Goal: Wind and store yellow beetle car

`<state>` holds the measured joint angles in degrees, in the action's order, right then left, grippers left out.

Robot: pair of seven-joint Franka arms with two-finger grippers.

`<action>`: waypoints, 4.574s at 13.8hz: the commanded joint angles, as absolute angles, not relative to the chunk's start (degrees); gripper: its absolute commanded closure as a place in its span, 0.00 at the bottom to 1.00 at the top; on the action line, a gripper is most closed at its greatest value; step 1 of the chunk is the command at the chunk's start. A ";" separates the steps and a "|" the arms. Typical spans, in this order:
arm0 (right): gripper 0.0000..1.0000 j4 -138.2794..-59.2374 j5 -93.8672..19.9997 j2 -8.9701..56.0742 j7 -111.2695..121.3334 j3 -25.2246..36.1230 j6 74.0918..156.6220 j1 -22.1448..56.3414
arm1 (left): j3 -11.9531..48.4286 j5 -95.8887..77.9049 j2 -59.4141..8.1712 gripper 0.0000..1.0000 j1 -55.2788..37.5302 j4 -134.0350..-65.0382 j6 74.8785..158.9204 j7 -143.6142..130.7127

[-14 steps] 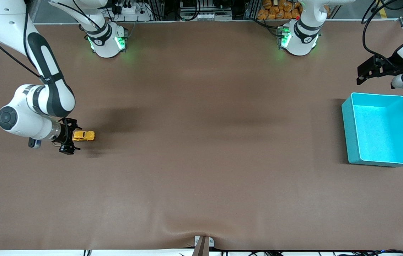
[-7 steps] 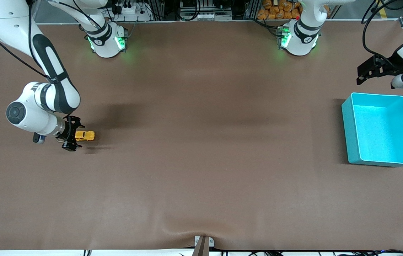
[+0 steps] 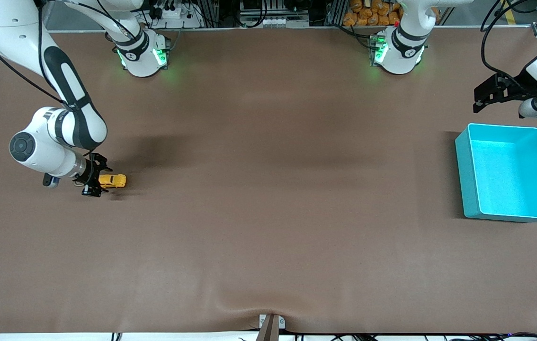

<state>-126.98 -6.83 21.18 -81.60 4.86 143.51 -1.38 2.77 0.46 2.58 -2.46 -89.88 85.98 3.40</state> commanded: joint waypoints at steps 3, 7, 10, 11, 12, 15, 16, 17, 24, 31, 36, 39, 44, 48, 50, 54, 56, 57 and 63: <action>0.32 -129.90 -7.38 19.07 -82.09 4.57 144.49 -1.85 | 2.64 -0.44 2.55 0.00 -1.93 -89.47 87.01 3.96; 0.66 -129.99 -7.38 19.42 -82.09 4.57 144.75 -1.85 | 2.64 -0.18 2.46 0.00 -1.85 -89.38 87.36 3.87; 0.80 -129.99 -7.38 20.04 -82.09 4.57 145.63 -1.85 | 2.64 -0.18 2.37 0.00 -1.85 -89.47 87.98 3.69; 0.80 -129.90 -7.38 20.13 -82.09 4.57 145.90 -1.85 | 2.64 -0.26 2.37 0.00 -1.85 -89.39 87.98 3.69; 0.80 -129.90 -7.38 20.30 -82.09 4.57 146.07 -1.85 | 2.64 -0.44 2.37 0.00 -1.85 -89.38 88.07 3.60; 0.80 -129.90 -7.38 21.79 -82.09 4.57 147.83 -1.85 | 2.64 -0.44 1.93 0.00 -1.93 -89.56 88.59 3.34; 0.80 -129.82 -7.30 22.06 -82.09 4.66 147.83 -1.85 | 2.64 -0.53 1.85 0.00 -1.93 -89.47 88.68 3.43; 0.81 -129.81 -7.29 22.15 -82.09 4.66 147.83 -1.85 | 2.64 -0.53 1.85 0.00 -1.93 -89.47 88.68 3.43; 0.82 -129.55 -4.92 22.59 -81.39 5.45 147.74 -2.55 | 2.64 -0.70 1.67 0.00 -2.11 -89.47 89.64 3.25; 0.83 -128.76 -1.23 23.20 -80.25 5.36 147.83 -5.53 | 2.64 -0.70 1.49 0.00 -2.28 -89.47 89.65 3.16; 0.83 -127.79 1.04 24.96 -80.07 5.36 148.36 -6.76 | 2.90 -0.53 1.05 0.00 -2.02 -89.47 89.74 3.08; 0.83 -127.18 3.16 25.40 -79.54 5.36 148.36 -8.61 | 2.90 -0.62 1.05 0.00 -2.11 -89.47 89.74 3.08; 0.84 -126.04 3.25 27.24 -76.91 5.36 150.29 -10.90 | 2.99 -0.53 0.97 0.00 -2.29 -89.56 89.74 3.08; 0.84 -125.33 3.34 27.68 -73.84 5.36 150.38 -13.26 | 2.99 -0.53 0.97 0.00 -2.11 -89.56 89.74 3.08; 0.84 -124.54 3.51 28.12 -73.48 5.36 150.38 -14.58 | 3.08 -0.62 0.79 0.00 -2.02 -89.47 89.74 3.16; 0.84 -124.01 4.66 28.39 -73.48 5.36 150.38 -15.82 | 3.08 -0.61 0.62 0.00 -2.11 -89.56 90.26 3.08; 0.82 -124.01 4.66 28.39 -73.48 5.36 150.29 -15.82 | 3.08 -0.62 0.62 0.00 -2.11 -89.56 90.35 3.08; 0.79 -124.01 4.66 28.30 -73.39 5.36 150.29 -15.82 | 3.08 -0.53 0.62 0.00 -2.02 -89.65 90.35 3.08; 0.00 -111.22 3.78 24.61 -74.97 5.01 127.78 -14.77 | 2.99 -0.53 0.53 0.00 -1.93 -89.47 90.44 3.08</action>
<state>-119.43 2.78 24.74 -73.57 5.69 139.37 -14.48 2.77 0.45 0.68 -2.41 -89.94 89.99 3.30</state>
